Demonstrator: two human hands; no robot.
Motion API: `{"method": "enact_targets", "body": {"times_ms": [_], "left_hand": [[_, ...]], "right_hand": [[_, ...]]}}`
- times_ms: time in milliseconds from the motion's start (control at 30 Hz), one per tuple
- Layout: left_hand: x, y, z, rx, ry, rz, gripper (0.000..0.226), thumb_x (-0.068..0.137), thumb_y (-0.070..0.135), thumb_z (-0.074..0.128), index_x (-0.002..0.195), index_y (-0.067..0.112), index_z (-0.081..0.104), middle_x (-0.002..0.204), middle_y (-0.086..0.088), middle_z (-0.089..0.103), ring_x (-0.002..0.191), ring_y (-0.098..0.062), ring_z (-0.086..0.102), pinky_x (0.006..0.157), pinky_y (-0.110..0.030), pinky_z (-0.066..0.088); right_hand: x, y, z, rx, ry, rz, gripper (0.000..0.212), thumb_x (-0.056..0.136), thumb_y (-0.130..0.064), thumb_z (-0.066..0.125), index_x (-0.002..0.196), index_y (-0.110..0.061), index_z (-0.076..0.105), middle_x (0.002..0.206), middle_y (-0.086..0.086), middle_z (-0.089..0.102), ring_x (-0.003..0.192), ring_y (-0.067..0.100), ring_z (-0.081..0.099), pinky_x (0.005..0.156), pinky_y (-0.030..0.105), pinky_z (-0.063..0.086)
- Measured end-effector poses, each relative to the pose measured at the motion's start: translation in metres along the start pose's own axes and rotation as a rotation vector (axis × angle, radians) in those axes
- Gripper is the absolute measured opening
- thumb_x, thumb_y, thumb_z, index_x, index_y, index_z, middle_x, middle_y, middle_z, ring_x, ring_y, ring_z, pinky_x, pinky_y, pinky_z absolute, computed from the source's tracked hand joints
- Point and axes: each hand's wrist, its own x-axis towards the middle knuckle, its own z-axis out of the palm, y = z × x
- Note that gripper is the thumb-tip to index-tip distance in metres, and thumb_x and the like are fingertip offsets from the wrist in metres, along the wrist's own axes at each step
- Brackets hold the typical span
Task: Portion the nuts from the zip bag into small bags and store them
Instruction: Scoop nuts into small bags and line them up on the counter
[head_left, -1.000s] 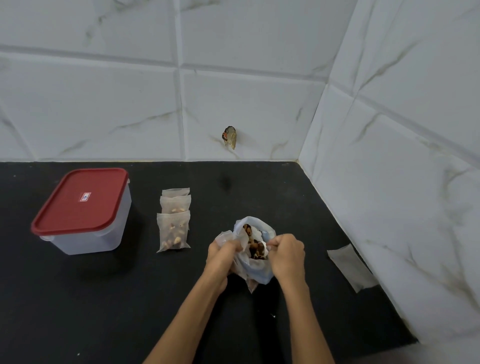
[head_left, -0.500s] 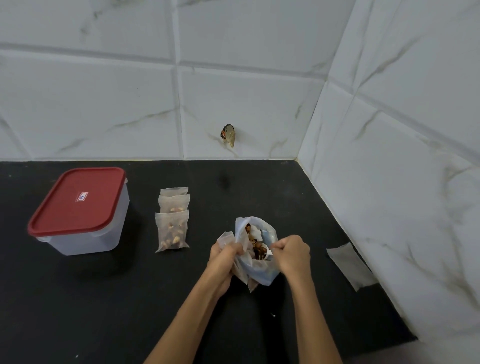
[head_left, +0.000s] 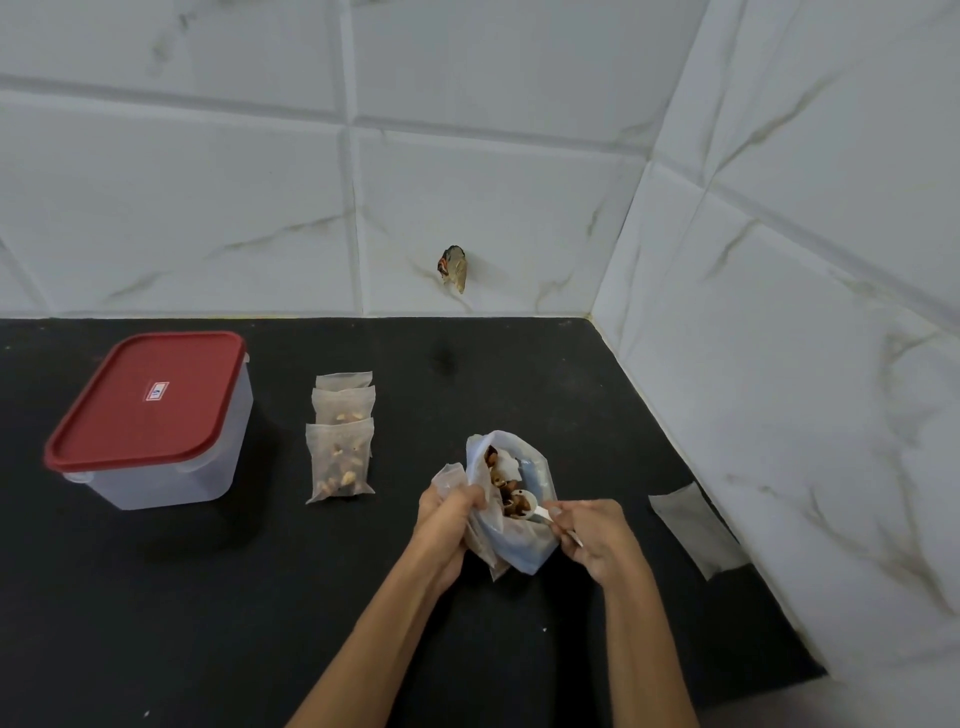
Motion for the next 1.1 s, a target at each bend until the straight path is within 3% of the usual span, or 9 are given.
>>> {"method": "enact_targets", "body": {"times_ms": [167,267,433,600,733,800,900,1033,1100], "left_hand": [[-0.003,-0.001,0.000,0.019,0.007,0.019,0.038,0.084,-0.006,0.051,0.121,0.003,0.049,0.104,-0.018,0.062,0.092,-0.028,0.064,0.069,-0.035,0.054],[-0.010,0.002,-0.002,0.047,-0.009,0.017,0.029,0.084,-0.006,0.053,0.106,0.012,0.045,0.098,-0.013,0.058,0.089,-0.025,0.061,0.072,-0.035,0.052],[-0.014,0.000,-0.005,0.127,-0.064,0.051,0.033,0.083,-0.004,0.054,0.113,0.008,0.049,0.103,-0.015,0.062,0.094,-0.027,0.064,0.078,-0.038,0.054],[-0.014,0.001,-0.003,0.085,-0.035,0.047,0.034,0.082,-0.005,0.055,0.113,0.008,0.050,0.102,-0.015,0.063,0.092,-0.026,0.065,0.078,-0.039,0.055],[-0.016,0.001,-0.002,0.065,0.001,0.017,0.038,0.082,-0.005,0.056,0.113,0.010,0.041,0.102,-0.011,0.058,0.092,-0.024,0.061,0.073,-0.035,0.052],[-0.016,0.001,-0.003,0.045,-0.001,0.019,0.031,0.083,-0.007,0.055,0.105,0.012,0.044,0.102,-0.012,0.059,0.094,-0.025,0.061,0.080,-0.038,0.052],[-0.016,0.002,-0.004,0.056,0.000,0.016,0.042,0.081,-0.007,0.057,0.115,0.013,0.042,0.109,-0.015,0.058,0.101,-0.028,0.060,0.090,-0.043,0.050],[-0.019,0.008,-0.003,0.114,0.020,0.013,0.031,0.082,-0.007,0.056,0.103,0.012,0.045,0.098,-0.010,0.057,0.089,-0.022,0.059,0.072,-0.034,0.050],[-0.019,0.011,-0.006,0.222,0.015,0.016,0.031,0.081,-0.004,0.059,0.108,0.010,0.054,0.098,-0.010,0.062,0.090,-0.021,0.062,0.074,-0.035,0.053]], "right_hand": [[-0.001,0.002,0.001,0.013,-0.027,0.010,0.015,0.089,0.000,0.056,0.088,-0.005,0.070,0.076,0.007,0.061,0.063,0.010,0.051,0.056,0.020,0.044],[0.004,-0.001,0.009,-0.238,0.106,-0.108,0.006,0.086,-0.011,0.064,0.089,-0.010,0.069,0.083,0.005,0.063,0.071,0.012,0.057,0.064,0.026,0.050],[0.006,-0.008,0.018,-0.465,0.165,-0.273,0.010,0.086,-0.017,0.064,0.091,-0.010,0.069,0.088,0.005,0.066,0.081,0.016,0.062,0.068,0.030,0.053],[-0.004,-0.005,0.002,-0.165,-0.048,-0.100,0.012,0.089,-0.007,0.060,0.082,-0.011,0.070,0.081,0.009,0.064,0.065,0.012,0.054,0.058,0.023,0.045],[-0.004,0.003,-0.003,0.018,-0.128,-0.009,0.017,0.090,0.001,0.055,0.093,-0.005,0.071,0.079,0.009,0.061,0.062,0.010,0.050,0.054,0.019,0.042],[-0.005,0.004,-0.004,0.098,-0.164,0.036,0.017,0.090,0.003,0.054,0.095,-0.002,0.070,0.078,0.009,0.059,0.061,0.009,0.049,0.052,0.018,0.040],[-0.006,0.005,-0.005,0.154,-0.196,0.071,0.019,0.090,0.004,0.052,0.097,-0.001,0.069,0.079,0.009,0.060,0.060,0.008,0.049,0.048,0.016,0.040],[-0.007,0.006,-0.007,0.223,-0.190,0.089,0.020,0.090,0.006,0.050,0.098,0.000,0.068,0.078,0.009,0.061,0.060,0.008,0.051,0.044,0.015,0.041],[-0.010,0.005,-0.008,0.256,-0.180,0.092,0.020,0.090,0.006,0.050,0.098,0.001,0.067,0.076,0.010,0.062,0.059,0.009,0.051,0.044,0.015,0.042]]}}
